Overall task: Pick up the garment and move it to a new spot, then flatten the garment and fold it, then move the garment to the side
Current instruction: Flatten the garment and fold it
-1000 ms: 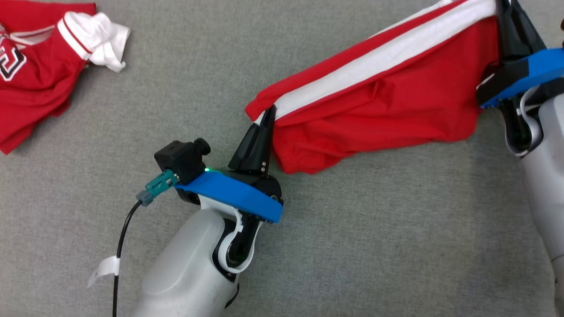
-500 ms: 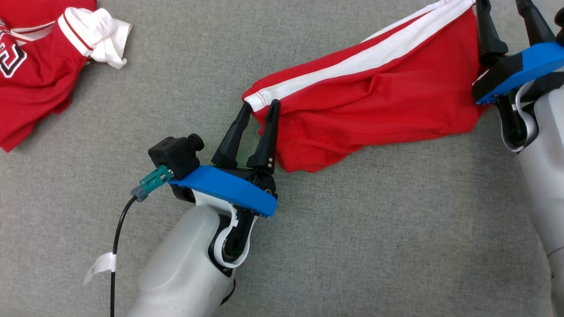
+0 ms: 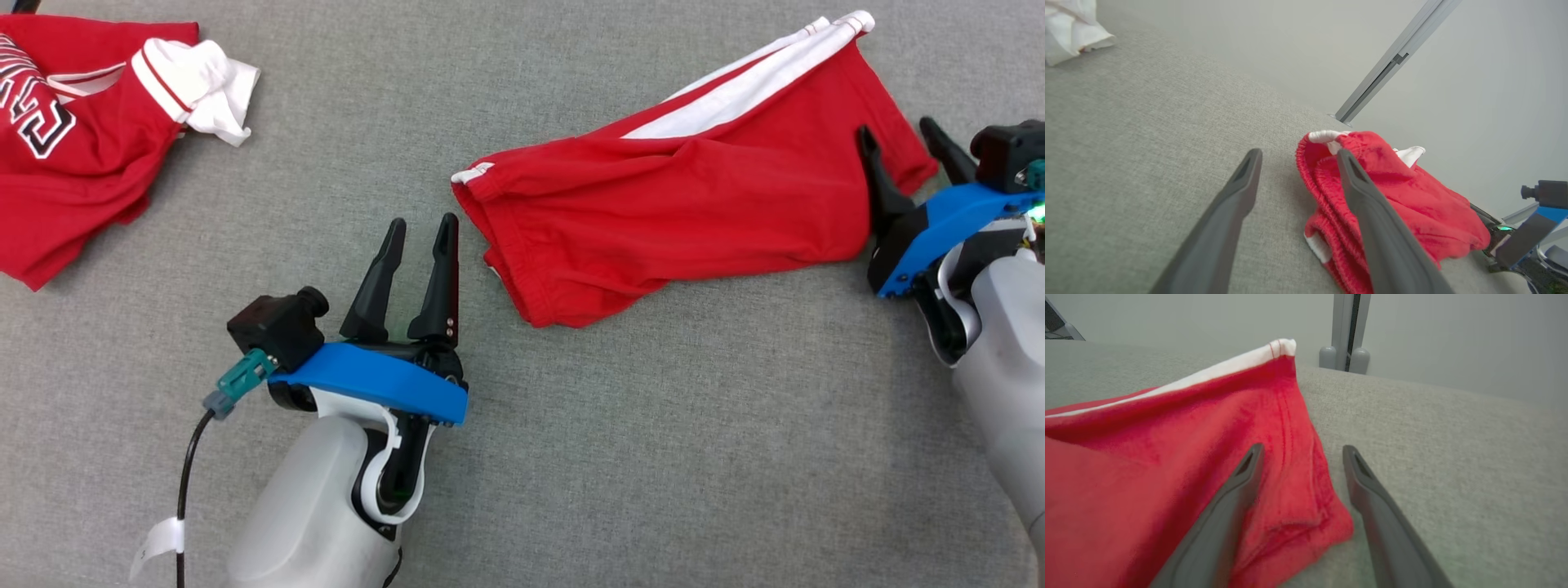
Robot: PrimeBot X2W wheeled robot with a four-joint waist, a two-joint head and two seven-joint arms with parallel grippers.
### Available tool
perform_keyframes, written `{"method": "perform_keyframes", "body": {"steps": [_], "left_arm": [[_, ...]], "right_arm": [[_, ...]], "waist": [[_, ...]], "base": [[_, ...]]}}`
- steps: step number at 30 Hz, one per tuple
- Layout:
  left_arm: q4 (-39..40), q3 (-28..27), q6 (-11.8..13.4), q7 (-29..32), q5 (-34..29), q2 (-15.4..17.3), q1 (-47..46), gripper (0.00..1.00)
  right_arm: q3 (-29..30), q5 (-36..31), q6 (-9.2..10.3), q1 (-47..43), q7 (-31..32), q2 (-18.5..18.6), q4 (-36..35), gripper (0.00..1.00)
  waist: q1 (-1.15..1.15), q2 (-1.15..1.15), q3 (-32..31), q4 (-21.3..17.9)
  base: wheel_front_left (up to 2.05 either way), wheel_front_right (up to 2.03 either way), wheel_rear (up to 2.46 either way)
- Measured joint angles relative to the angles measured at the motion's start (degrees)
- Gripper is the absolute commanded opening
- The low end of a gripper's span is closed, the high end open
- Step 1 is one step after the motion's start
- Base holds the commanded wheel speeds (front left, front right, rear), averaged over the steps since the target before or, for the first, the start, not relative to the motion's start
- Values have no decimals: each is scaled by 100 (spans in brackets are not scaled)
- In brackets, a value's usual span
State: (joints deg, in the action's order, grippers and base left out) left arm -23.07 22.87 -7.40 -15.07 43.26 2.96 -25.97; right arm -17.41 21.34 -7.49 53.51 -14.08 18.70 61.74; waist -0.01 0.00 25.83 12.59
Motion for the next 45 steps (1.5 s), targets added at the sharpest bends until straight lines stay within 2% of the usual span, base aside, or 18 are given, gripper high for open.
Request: {"method": "perform_keyframes", "body": {"steps": [4, 5, 6, 7, 12, 18, 24, 29, 35, 39, 45], "left_arm": [[41, -47, 15, 0, -110, -3, 93, 100], [42, -64, 35, 0, -118, -2, 115, 100], [43, -74, 36, 0, -152, 0, 125, 100], [54, -93, 41, 1, -148, -3, 129, 100], [53, -186, 80, 1, -223, -1, 252, 100], [-18, -386, 104, 1, -404, -1, 435, 100], [-102, -586, 102, 0, -567, -1, 703, 100], [-189, -739, 81, 1, -615, -2, 1015, 100], [-229, -861, 59, 0, -624, -3, 1363, 100], [-249, -818, 52, 0, -661, -5, 1418, 100], [-285, -738, 35, 1, -611, -4, 1407, 100]], "right_arm": [[-236, 70, 0, 8, 131, 32, 238, 100], [-279, 115, 0, 9, 152, 24, 282, 95], [-315, 166, 0, 9, 200, 9, 314, 60], [-347, 234, 0, 8, 219, -12, 338, 0], [-455, 545, -1, -51, 181, -66, 377, 0], [-297, 1007, -1, -393, -46, -122, 309, 0], [-80, 1386, -1, -1012, -88, -211, -147, 0], [78, 1450, -1, -1791, -90, -232, -594, 0], [280, 1500, -1, -2462, -90, -338, -815, 0], [436, 1334, 0, -2544, -89, -327, -967, 0], [476, 901, 1, -2226, -90, -363, -1621, 0]], "waist": [[0, 0, -31, 17], [-1, -1, -44, 21], [-1, -1, -53, 21], [-1, -1, -66, 23], [0, -1, -165, 9], [1, 0, -406, -91], [0, 0, -749, -290], [0, -1, -1069, -505], [-1, -1, -1404, -754], [-1, -1, -1497, -831], [1, 1, -1461, -697]], "base": [[0, 0, 0], [0, 0, 0], [0, 0, 0], [0, 0, 0], [0, 0, 0], [0, 0, 0], [0, 0, 0], [0, 0, 0], [0, 0, 0], [0, 0, 0], [0, 0, 0]]}}
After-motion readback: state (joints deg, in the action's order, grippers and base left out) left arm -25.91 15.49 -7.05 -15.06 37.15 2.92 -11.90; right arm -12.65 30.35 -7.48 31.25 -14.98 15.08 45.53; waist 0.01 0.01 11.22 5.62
